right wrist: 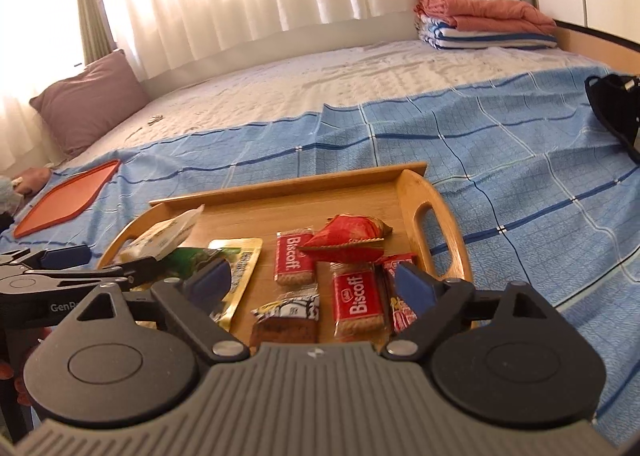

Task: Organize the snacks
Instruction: 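Open both tools over the tray and withdraw toward the remaining snacks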

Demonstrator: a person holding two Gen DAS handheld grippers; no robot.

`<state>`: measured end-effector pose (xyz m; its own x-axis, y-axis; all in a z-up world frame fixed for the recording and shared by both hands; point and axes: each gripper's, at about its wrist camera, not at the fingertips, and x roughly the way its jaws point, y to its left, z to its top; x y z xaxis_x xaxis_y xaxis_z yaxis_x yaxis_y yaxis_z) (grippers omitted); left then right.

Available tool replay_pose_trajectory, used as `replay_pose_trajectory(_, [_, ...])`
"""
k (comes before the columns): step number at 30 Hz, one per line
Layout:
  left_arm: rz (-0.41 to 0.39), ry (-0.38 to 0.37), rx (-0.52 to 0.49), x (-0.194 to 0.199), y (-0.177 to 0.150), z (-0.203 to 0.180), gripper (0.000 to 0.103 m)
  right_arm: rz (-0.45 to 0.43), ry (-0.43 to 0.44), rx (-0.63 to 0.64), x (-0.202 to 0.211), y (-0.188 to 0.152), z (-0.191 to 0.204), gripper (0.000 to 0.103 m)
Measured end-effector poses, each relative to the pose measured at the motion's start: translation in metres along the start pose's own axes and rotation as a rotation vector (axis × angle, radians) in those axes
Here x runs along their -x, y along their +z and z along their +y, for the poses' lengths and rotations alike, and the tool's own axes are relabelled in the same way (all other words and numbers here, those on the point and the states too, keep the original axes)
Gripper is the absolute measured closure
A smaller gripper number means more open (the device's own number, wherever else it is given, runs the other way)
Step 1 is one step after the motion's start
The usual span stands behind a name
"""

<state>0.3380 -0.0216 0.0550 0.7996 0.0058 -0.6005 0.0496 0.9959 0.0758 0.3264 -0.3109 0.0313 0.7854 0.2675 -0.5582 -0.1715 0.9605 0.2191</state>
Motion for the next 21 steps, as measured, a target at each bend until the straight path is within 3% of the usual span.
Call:
replay_pose_trajectory(12, [-0.013,-0.061,-0.002,0.077,-0.034,-0.003,0.01,-0.031,0.057,0.067,0.072,-0.033,0.021,0.004])
replay_pose_trajectory(21, [-0.005,-0.105,0.019,0.111,-0.06,-0.008,0.009,-0.075,0.056,0.126,0.115,-0.07,0.035,0.001])
